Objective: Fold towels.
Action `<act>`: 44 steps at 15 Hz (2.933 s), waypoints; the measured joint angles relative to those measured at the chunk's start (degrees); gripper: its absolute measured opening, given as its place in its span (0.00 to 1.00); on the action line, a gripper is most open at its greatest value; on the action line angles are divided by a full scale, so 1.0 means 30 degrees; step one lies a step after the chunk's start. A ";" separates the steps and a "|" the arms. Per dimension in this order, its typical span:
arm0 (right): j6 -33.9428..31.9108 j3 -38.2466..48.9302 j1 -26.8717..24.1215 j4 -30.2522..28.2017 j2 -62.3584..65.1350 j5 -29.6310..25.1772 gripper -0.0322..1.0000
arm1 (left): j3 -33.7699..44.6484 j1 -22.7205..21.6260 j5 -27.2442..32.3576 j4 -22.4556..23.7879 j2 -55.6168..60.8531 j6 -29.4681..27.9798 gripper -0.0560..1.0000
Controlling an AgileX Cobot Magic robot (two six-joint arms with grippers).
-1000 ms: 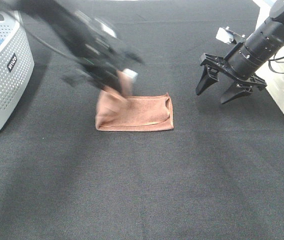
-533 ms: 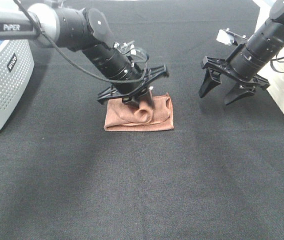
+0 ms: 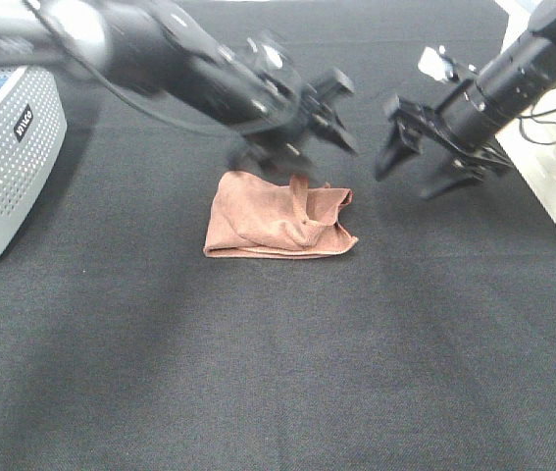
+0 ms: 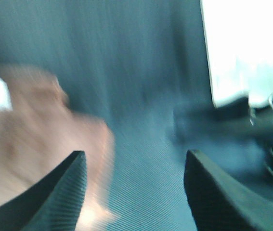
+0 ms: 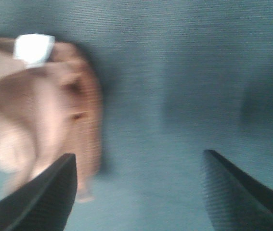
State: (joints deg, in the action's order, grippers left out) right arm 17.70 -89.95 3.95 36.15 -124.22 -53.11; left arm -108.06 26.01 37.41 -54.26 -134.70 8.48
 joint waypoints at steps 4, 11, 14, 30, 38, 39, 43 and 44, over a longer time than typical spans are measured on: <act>0.1738 0.0000 0.2235 0.2827 0.0191 -0.0898 0.69 | 0.0000 -0.2636 0.0038 0.2063 0.1012 0.0840 0.60; 0.2827 0.0000 0.5787 0.5500 -0.1432 0.3419 0.69 | 0.0000 -0.4240 0.1127 0.2521 0.1222 0.0859 0.60; 0.2941 0.0000 0.5443 0.5768 -0.2215 0.4851 0.69 | 0.0000 -0.4240 0.1146 0.2559 0.1222 0.0859 0.60; -0.2349 -0.0153 0.2483 -0.1986 -0.2063 0.3801 0.69 | 0.0000 -0.4240 0.1738 0.3247 0.1222 0.0859 0.60; -0.2368 -0.0153 0.2483 -0.2464 0.0497 0.0821 0.69 | 0.0000 -0.4240 0.4488 0.7066 0.3056 0.0821 0.60; -0.2998 -0.0153 0.2483 -0.3552 0.1012 -0.0153 0.69 | 0.0000 -0.4240 0.5615 0.8098 0.3762 0.0153 0.60; -0.4526 0.0038 0.2483 -0.6226 0.3266 -0.2922 0.69 | 0.0000 -0.4221 0.9836 1.2872 0.6207 -0.3361 0.64; -0.4679 0.0477 0.2483 -0.6627 0.4183 -0.2979 0.69 | 0.0000 -0.4163 1.0447 1.3942 0.6875 -0.3858 0.64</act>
State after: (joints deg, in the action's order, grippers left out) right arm 3.67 -88.52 11.40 16.27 -111.67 -62.05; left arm -108.06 13.52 68.75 -12.43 -114.08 -3.09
